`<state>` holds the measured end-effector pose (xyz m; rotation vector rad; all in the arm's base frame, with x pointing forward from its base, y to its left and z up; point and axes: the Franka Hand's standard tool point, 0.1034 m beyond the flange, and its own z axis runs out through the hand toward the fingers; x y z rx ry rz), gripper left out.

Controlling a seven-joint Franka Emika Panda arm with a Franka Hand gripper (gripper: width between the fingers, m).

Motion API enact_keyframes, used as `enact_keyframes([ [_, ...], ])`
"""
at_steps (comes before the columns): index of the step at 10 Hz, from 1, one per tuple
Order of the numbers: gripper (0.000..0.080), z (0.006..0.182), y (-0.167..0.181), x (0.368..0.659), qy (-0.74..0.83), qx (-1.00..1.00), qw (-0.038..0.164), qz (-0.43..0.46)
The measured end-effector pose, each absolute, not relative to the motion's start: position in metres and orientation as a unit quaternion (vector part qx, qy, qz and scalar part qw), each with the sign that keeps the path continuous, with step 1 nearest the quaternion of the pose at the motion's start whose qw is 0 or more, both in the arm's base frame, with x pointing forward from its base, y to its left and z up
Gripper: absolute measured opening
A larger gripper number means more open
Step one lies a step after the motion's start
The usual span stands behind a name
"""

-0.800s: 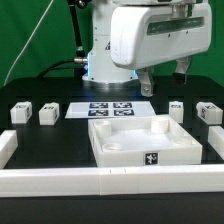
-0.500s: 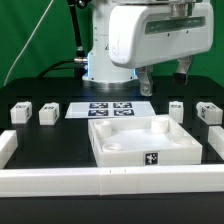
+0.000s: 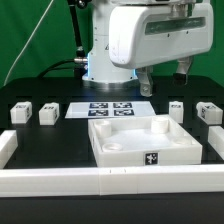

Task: Assemble one leg

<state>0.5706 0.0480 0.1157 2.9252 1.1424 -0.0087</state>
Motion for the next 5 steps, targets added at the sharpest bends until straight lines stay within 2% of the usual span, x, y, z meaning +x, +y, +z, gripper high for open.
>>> enact_keyframes([
  [4,0.0650,0.105,0.051,0.552,0.499,0.866,0.003,-0.007],
  [5,0.0650,0.098,0.051,0.546,0.544,0.839,0.009,-0.027],
])
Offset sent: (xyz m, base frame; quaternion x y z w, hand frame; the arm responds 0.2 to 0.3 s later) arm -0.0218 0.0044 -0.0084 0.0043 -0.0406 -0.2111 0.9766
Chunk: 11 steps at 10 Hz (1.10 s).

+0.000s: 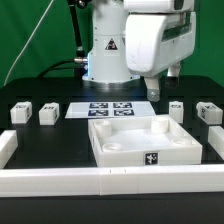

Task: Assemble one leg

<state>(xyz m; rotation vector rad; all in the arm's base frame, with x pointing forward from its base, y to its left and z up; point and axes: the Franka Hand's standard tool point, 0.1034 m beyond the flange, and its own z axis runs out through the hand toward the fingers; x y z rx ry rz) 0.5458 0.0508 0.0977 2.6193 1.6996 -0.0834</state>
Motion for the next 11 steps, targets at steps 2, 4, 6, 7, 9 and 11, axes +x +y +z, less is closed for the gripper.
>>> enact_keyframes([
  [2,0.0650,0.093,0.050,0.544,0.555,0.831,0.013,-0.036],
  [4,0.0650,0.092,0.049,0.543,0.555,0.831,0.013,-0.036],
  [6,0.0650,0.090,0.041,0.543,0.604,0.797,0.007,-0.034],
  [7,0.0650,0.086,0.035,0.542,0.653,0.757,0.014,-0.014],
  [9,0.0650,0.077,0.029,0.525,0.695,0.718,0.012,-0.018],
  [11,0.0650,0.073,0.030,0.520,0.726,0.687,0.018,-0.035],
])
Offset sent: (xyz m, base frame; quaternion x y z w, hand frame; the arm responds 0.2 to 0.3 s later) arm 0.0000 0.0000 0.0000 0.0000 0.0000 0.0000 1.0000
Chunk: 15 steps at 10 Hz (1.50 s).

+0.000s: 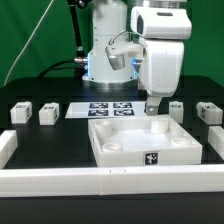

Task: Assemble one leg

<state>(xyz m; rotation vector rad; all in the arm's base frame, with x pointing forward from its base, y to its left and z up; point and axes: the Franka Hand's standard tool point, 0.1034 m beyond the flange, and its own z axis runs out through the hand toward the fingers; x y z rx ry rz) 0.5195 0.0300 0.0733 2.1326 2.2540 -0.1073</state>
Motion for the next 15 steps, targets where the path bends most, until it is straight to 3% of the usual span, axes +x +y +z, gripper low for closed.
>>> enact_keyframes([
  [5,0.0650,0.072,0.020,0.516,0.756,0.653,0.012,-0.036],
  [10,0.0650,0.042,-0.004,0.472,0.794,0.606,-0.025,-0.042],
  [15,0.0650,0.009,0.001,0.456,0.785,0.615,-0.046,-0.047],
])
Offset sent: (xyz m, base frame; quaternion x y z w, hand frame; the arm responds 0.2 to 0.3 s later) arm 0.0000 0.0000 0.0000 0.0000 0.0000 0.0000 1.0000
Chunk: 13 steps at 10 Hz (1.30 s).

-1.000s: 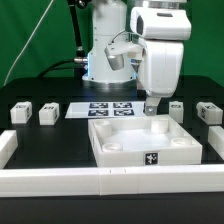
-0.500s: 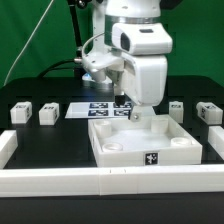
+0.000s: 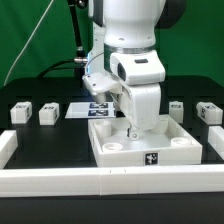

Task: Assemble one leg

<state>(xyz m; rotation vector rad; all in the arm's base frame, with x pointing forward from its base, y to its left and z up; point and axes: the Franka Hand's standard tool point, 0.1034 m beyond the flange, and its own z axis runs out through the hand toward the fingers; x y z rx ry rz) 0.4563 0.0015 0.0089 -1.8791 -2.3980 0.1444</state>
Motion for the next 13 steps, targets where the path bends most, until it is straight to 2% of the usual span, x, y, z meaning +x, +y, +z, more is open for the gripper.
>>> enact_keyframes([
  [2,0.0649,0.0100,0.0008,0.4573,-0.786,-0.615,0.045,0.047],
  [3,0.0527,0.0094,0.0008,0.4568,-0.786,-0.615,0.045,0.048],
  [4,0.0527,0.0092,0.0008,0.4566,-0.786,-0.615,0.046,0.048],
  [6,0.0250,0.0089,0.0008,0.4562,-0.786,-0.615,0.046,0.048],
  [7,0.0250,0.0089,0.0008,0.4561,-0.786,-0.615,0.046,0.048],
  [8,0.0078,0.0100,0.0006,0.4582,-0.786,-0.615,0.043,0.046],
  [13,0.0068,0.0104,0.0007,0.4593,-0.786,-0.615,0.041,0.044],
])
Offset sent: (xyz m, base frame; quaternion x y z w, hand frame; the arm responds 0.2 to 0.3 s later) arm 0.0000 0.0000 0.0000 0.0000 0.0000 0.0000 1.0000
